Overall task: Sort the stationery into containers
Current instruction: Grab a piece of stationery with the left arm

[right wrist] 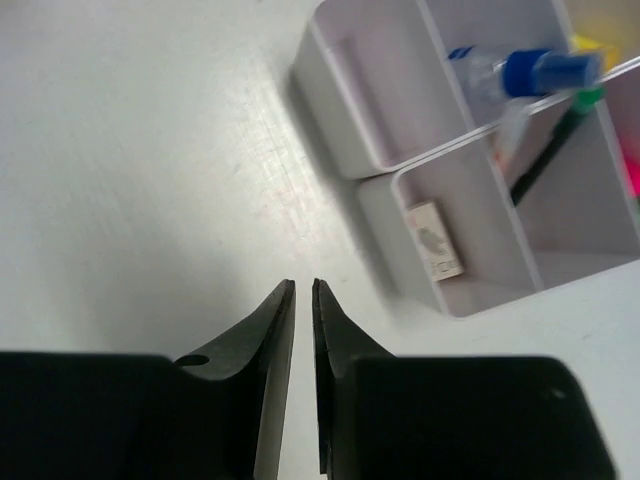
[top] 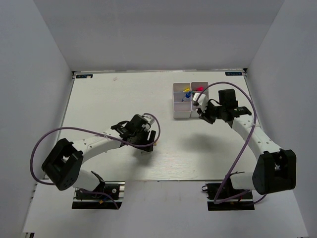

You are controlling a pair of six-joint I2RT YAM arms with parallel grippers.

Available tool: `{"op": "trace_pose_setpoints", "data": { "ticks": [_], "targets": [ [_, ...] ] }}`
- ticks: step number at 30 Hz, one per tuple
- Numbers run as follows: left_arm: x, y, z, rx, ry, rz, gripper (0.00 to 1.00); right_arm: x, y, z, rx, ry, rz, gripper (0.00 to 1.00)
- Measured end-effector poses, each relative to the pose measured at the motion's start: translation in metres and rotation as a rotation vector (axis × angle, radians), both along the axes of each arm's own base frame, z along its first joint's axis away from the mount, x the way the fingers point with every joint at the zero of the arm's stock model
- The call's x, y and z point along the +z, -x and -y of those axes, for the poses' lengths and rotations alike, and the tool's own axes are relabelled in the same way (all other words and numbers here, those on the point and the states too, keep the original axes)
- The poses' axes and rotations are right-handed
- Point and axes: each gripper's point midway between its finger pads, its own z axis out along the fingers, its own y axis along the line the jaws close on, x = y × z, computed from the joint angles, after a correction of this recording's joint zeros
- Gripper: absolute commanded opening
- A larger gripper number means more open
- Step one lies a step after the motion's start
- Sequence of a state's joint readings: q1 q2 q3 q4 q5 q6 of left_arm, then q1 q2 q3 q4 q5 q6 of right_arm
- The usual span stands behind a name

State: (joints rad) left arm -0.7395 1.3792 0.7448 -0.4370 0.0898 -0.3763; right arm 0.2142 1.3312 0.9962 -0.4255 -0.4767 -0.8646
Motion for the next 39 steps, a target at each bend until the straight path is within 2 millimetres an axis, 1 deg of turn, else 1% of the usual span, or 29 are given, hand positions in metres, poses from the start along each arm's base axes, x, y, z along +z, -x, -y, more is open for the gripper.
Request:
{"op": "trace_pose_setpoints", "data": {
  "ticks": [1, 3, 4, 6, 10, 17, 20, 23, 24, 27, 28, 29, 31, 32, 33, 34, 35, 37, 39],
  "targets": [
    [0.002, -0.005, 0.002, -0.01, -0.009, 0.008, 0.78, -0.005, 0.006, 0.001, 0.0, -0.003, -0.017, 0.2],
    [0.002, -0.012, 0.005, -0.028, -0.044, 0.007, 0.72, -0.013, 0.016, 0.001, -0.001, -0.007, -0.051, 0.2],
    [-0.001, -0.014, 0.006, -0.038, -0.063, 0.001, 0.67, -0.015, 0.02, 0.001, -0.002, -0.012, -0.062, 0.2],
    [-0.009, -0.014, 0.005, -0.062, -0.1, -0.021, 0.65, -0.015, 0.024, 0.001, -0.004, -0.02, -0.07, 0.2],
    [-0.025, -0.002, -0.004, -0.104, -0.175, -0.083, 0.65, -0.012, 0.026, 0.0, -0.011, -0.039, -0.071, 0.2],
    [-0.027, 0.009, -0.006, -0.172, -0.221, -0.097, 0.65, -0.011, 0.028, -0.001, -0.016, -0.058, -0.083, 0.2],
    [-0.028, 0.01, -0.005, -0.187, -0.24, -0.096, 0.65, -0.011, 0.028, -0.001, -0.022, -0.063, -0.089, 0.2],
    [-0.029, 0.01, -0.005, -0.196, -0.259, -0.089, 0.52, -0.011, 0.028, -0.001, -0.023, -0.067, -0.092, 0.2],
    [-0.03, 0.009, -0.005, -0.198, -0.266, -0.087, 0.44, -0.011, 0.028, -0.001, -0.023, -0.069, -0.093, 0.2],
    [-0.031, 0.007, -0.004, -0.201, -0.288, -0.078, 0.25, -0.011, 0.029, -0.001, -0.023, -0.073, -0.095, 0.2],
    [-0.032, 0.008, -0.004, -0.197, -0.295, -0.083, 0.24, -0.012, 0.03, -0.001, -0.022, -0.075, -0.097, 0.2],
    [-0.031, 0.008, -0.004, -0.195, -0.305, -0.084, 0.21, -0.013, 0.031, -0.001, -0.023, -0.077, -0.1, 0.2],
    [-0.032, 0.008, -0.004, -0.19, -0.315, -0.089, 0.15, -0.014, 0.034, -0.001, -0.03, -0.085, -0.111, 0.34],
    [-0.032, 0.008, -0.004, -0.187, -0.321, -0.091, 0.14, -0.014, 0.036, -0.001, -0.035, -0.091, -0.116, 0.42],
    [-0.032, 0.008, -0.003, -0.185, -0.328, -0.093, 0.11, -0.014, 0.037, -0.001, -0.039, -0.096, -0.119, 0.8],
    [-0.031, 0.009, -0.003, -0.185, -0.331, -0.092, 0.09, -0.013, 0.037, 0.0, -0.049, -0.104, -0.123, 0.9],
    [-0.03, 0.009, -0.003, -0.184, -0.332, -0.088, 0.07, -0.011, 0.037, 0.001, -0.062, -0.109, -0.124, 0.9],
    [-0.029, 0.009, -0.001, -0.184, -0.33, -0.081, 0.07, -0.007, 0.033, 0.004, -0.103, -0.121, -0.106, 0.9],
    [-0.025, 0.009, 0.008, -0.195, -0.29, -0.067, 0.06, -0.006, 0.028, 0.011, -0.16, -0.135, -0.094, 0.9]
  ]
}}
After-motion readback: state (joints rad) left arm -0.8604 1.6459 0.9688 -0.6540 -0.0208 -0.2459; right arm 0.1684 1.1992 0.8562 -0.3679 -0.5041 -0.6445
